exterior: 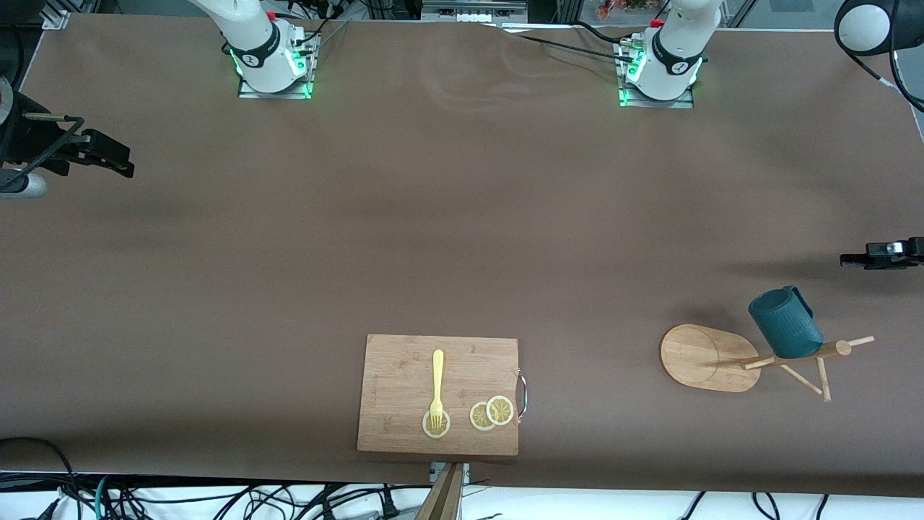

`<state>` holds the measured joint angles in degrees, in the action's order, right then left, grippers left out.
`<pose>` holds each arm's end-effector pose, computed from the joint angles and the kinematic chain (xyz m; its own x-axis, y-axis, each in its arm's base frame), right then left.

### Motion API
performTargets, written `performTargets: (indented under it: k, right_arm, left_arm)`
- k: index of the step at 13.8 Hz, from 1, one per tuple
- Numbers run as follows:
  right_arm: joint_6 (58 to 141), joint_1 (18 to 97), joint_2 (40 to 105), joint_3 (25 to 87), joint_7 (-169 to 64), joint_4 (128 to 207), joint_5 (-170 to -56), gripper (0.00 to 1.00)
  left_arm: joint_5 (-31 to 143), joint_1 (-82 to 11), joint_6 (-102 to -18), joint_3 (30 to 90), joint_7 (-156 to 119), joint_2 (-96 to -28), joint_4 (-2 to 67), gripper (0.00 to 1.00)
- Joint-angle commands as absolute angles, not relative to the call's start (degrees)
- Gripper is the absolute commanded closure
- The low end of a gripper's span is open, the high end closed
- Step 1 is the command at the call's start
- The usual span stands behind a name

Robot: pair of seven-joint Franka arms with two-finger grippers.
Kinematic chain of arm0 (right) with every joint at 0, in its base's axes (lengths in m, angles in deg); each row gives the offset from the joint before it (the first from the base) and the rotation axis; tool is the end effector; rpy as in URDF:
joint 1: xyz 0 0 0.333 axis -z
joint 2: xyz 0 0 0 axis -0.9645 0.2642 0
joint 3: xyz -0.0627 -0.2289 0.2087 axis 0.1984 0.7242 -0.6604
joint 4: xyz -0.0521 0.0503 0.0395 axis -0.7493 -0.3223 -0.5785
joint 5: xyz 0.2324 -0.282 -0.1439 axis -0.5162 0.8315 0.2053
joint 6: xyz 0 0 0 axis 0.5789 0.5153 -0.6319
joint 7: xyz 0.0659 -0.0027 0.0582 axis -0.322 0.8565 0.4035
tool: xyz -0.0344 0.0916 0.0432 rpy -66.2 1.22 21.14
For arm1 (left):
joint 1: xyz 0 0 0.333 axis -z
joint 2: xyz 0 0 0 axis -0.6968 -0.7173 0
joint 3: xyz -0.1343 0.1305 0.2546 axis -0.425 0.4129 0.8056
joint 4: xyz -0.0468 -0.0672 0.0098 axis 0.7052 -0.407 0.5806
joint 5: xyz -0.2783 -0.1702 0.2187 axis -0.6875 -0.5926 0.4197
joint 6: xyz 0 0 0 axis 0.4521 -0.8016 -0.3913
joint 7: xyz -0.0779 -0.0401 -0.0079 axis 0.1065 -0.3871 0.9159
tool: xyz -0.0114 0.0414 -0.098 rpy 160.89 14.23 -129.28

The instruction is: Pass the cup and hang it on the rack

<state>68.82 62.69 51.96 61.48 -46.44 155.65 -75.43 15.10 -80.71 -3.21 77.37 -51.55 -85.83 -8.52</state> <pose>0.5619 0.0101 0.6100 0.9956 -0.0078 -0.0935 -0.0049 -0.9995 0.0308 0.6124 0.3128 0.3446 0.9825 -0.0660 -0.1742 0.1367 -0.3800 0.9148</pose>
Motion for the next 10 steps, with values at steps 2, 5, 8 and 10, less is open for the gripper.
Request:
performTargets:
  k: [2,5,8,10]
  right_arm:
    - [68.2,63.3,52.2,61.3,-47.0,154.7,-76.3,0.0]
    - [68.2,63.3,52.2,61.3,-47.0,154.7,-76.3,0.0]
    - [68.2,63.3,52.2,61.3,-47.0,154.7,-76.3,0.0]
    - [68.3,63.3,52.2,61.3,-47.0,154.7,-76.3,0.0]
  left_arm:
    - [29.3,-72.6,-6.8,77.9,-49.4,-77.8,-8.1,0.0]
    - [42.8,-62.3,-8.2,77.7,-43.9,-71.2,-8.0,0.0]
    - [54.7,-51.8,-9.4,77.4,-38.3,-67.5,-7.8,0.0]
    - [61.1,-45.8,-9.4,77.3,-34.4,-66.0,-7.8,0.0]
